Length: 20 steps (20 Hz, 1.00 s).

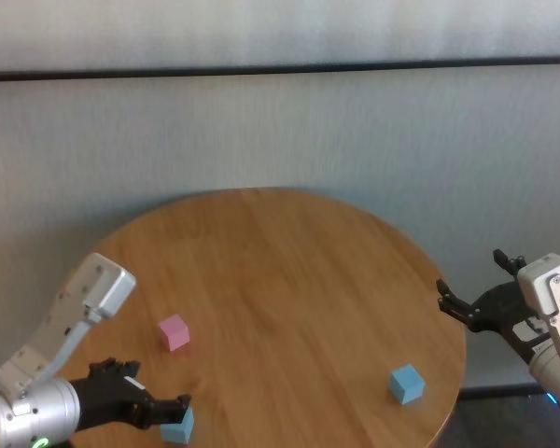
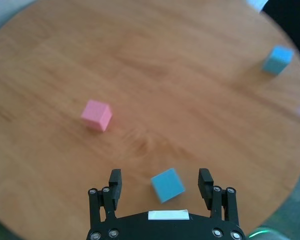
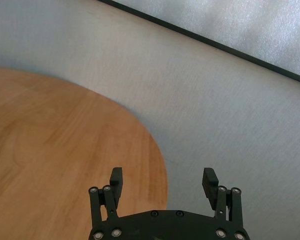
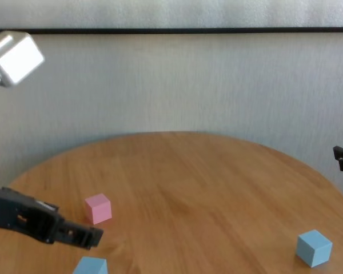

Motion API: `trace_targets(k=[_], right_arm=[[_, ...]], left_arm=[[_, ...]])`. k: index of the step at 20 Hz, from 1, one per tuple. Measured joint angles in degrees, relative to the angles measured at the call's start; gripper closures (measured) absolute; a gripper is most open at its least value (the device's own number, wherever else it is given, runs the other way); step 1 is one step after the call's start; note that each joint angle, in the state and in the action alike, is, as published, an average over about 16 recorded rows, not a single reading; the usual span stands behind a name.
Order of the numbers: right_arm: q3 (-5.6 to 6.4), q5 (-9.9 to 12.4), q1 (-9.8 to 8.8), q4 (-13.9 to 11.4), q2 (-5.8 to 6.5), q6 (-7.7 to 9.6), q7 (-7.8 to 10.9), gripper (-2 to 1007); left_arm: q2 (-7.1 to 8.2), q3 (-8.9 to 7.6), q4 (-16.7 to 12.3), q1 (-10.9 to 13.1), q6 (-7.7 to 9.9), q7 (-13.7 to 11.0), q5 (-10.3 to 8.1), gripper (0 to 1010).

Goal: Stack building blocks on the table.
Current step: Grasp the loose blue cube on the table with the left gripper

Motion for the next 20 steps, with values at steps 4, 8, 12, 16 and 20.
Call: trace_targets(k=[4, 8, 12, 16, 20], right_arm=[[0.0, 0.0, 0.0, 0.0, 0.0, 0.0, 0.0, 1], [0.0, 0.0, 0.0, 0.0, 0.0, 0.0, 0.0, 1], [0.0, 0.0, 0.0, 0.0, 0.0, 0.0, 0.0, 1], [0.0, 0.0, 0.0, 0.0, 0.0, 0.0, 0.0, 1], [0.0, 0.0, 0.0, 0.0, 0.0, 0.0, 0.0, 0]], left_arm=[[-1.12, 0.82, -0.5, -0.2, 2.31, 2.1, 1.64, 8], [-2.62, 1.13, -0.4, -0.2, 3.54, 3.6, 2.85, 8], [-4.17, 0.99, -0.4, 0.0, 4.35, 4.6, 3.33, 8], [-5.63, 0.64, -0.6, 0.3, 5.52, 5.6, 3.38, 8], [-6.83, 0.4, -0.9, 0.6, 7.1, 6.6, 3.74, 8]])
